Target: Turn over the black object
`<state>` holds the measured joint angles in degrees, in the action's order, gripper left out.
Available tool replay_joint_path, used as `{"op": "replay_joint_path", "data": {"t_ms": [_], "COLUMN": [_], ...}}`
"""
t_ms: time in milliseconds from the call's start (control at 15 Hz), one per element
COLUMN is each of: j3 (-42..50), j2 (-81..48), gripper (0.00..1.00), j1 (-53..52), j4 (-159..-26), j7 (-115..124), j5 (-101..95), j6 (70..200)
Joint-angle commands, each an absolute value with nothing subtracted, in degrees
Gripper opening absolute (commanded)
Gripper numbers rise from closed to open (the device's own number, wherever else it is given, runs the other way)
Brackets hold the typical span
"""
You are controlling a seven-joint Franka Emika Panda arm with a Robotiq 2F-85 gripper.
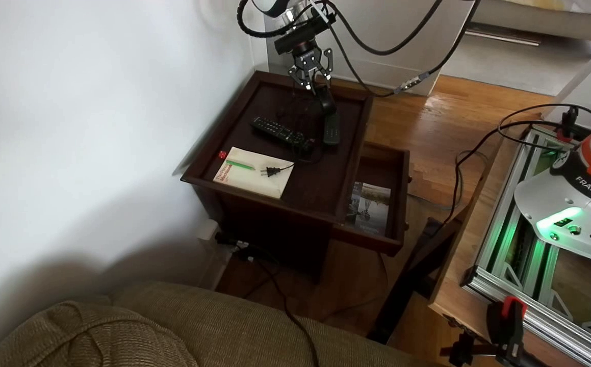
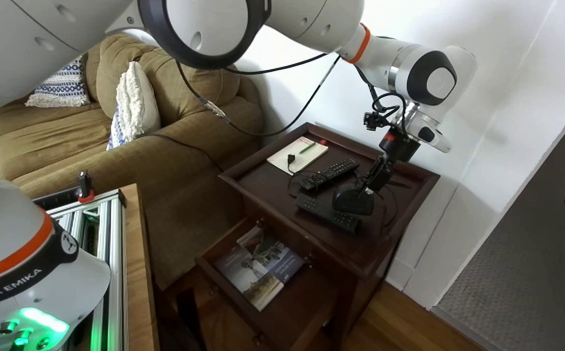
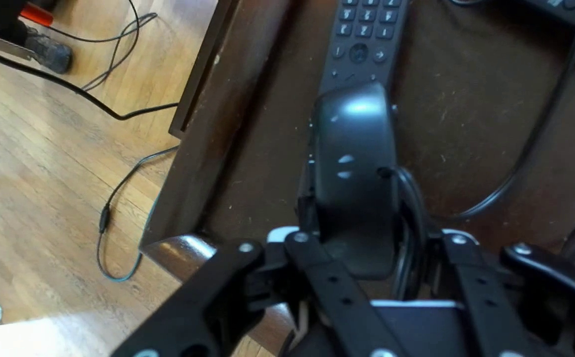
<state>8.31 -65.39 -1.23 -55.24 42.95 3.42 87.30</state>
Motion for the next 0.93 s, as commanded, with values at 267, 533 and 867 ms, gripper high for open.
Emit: {"op": "replay_joint_path", "data": {"t_ms": [267, 533, 867], "j3": [7.5, 7.1, 7.5], "j2": [-76.4, -79.6, -80.9], "gripper": [0.19, 0.19, 0.19], "j1": [0.6, 0.6, 0.3], "j4": [-37.6, -33.4, -31.5], "j7": [50.7, 53.1, 54.4], "j5": [4.4, 4.1, 4.6], "j6": [75.7, 76.6, 77.0]}}
